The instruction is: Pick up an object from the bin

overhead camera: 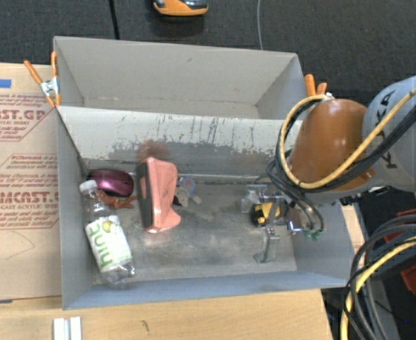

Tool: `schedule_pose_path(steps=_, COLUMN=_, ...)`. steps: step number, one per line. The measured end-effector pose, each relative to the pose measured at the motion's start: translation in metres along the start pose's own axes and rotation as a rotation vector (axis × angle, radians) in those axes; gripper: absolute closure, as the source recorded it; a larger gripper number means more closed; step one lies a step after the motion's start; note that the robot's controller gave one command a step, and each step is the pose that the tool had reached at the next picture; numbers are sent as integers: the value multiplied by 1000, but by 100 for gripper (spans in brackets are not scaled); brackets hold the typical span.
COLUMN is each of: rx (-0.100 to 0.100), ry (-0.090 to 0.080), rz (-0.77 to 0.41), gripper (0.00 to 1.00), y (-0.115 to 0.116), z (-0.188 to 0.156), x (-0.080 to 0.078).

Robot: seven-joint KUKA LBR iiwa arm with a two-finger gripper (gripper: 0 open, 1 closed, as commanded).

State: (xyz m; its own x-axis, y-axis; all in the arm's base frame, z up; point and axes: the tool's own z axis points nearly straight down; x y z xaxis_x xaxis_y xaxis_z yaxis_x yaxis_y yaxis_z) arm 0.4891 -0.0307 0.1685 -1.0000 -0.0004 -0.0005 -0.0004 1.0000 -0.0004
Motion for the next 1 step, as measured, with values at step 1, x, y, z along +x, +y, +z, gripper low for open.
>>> schedule_pose_path(steps=1, rx=-2, ry=2, rz=-82, gripper=0, y=-39, z=-38, x=-19)
